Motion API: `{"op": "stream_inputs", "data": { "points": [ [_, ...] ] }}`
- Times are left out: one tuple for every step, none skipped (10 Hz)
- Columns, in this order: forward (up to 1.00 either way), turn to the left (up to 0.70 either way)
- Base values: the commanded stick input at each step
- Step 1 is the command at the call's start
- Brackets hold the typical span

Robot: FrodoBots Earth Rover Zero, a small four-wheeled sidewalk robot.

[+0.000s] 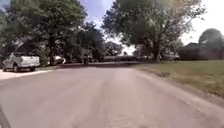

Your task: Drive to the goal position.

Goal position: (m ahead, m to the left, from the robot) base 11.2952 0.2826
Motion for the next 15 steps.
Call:
{"op": "stream_inputs", "data": {
  "points": [
    [0.69, 0.03],
    [0.69, 0.03],
    [0.69, 0.03],
    [0.69, 0.03],
    [0.69, 0.03],
    [0.69, 0.03],
    [0.69, 0.03],
    [0.69, 0.03],
    [0.69, 0.03],
    [0.69, 0.03],
    [0.69, 0.03],
    [0.69, 0.03],
    [0.69, -0.17],
    [0.69, -0.30],
    [0.69, -0.33]
  ]
}}
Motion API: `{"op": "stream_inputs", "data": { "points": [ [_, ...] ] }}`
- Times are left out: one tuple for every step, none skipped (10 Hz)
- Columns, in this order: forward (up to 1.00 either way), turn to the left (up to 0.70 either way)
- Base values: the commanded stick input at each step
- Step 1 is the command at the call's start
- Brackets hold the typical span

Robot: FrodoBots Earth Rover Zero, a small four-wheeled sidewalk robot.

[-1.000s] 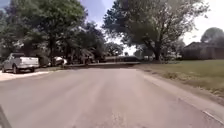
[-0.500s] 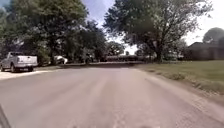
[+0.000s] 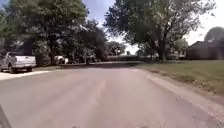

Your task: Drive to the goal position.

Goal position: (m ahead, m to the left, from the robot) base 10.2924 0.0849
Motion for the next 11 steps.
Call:
{"op": "stream_inputs", "data": {
  "points": [
    [0.69, -0.18],
    [0.69, 0.03],
    [0.69, 0.03],
    [0.69, 0.03],
    [0.69, 0.03],
    [0.69, 0.03],
    [0.69, 0.03],
    [0.69, 0.03],
    [0.69, 0.03],
    [0.69, 0.03],
    [0.69, 0.03]
  ]
}}
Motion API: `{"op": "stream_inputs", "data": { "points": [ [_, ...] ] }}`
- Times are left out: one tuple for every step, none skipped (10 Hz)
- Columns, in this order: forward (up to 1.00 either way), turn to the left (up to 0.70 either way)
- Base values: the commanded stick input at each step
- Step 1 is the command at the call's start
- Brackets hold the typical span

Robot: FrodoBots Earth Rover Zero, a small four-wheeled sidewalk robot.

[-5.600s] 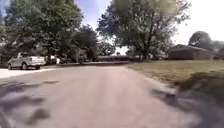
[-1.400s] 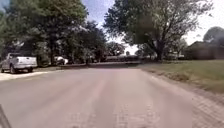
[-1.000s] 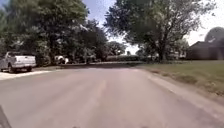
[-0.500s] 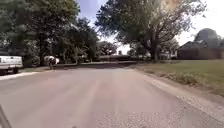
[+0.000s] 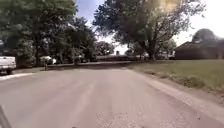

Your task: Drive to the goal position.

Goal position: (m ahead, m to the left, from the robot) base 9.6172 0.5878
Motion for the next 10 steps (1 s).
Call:
{"op": "stream_inputs", "data": {
  "points": [
    [0.69, 0.03],
    [0.69, 0.03],
    [0.69, 0.03],
    [0.69, 0.03],
    [0.69, 0.03],
    [0.69, 0.03],
    [0.69, 0.03],
    [0.69, 0.03],
    [0.69, 0.03],
    [0.69, 0.03]
  ]
}}
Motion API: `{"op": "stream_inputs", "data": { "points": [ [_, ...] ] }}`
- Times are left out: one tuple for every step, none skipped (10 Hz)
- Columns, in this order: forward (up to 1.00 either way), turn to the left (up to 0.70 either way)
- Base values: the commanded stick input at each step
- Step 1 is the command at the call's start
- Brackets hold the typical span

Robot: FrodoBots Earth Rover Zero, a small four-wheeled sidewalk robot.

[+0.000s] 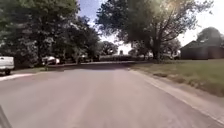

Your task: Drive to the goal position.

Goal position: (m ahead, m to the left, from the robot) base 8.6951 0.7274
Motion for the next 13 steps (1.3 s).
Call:
{"op": "stream_inputs", "data": {
  "points": [
    [0.69, 0.03],
    [0.69, 0.03],
    [0.69, 0.03],
    [0.69, 0.03],
    [0.69, 0.03],
    [0.69, 0.03],
    [0.69, 0.03],
    [0.69, 0.03],
    [0.69, 0.03],
    [0.69, 0.03],
    [0.69, 0.03],
    [0.69, 0.03],
    [0.69, 0.03]
  ]
}}
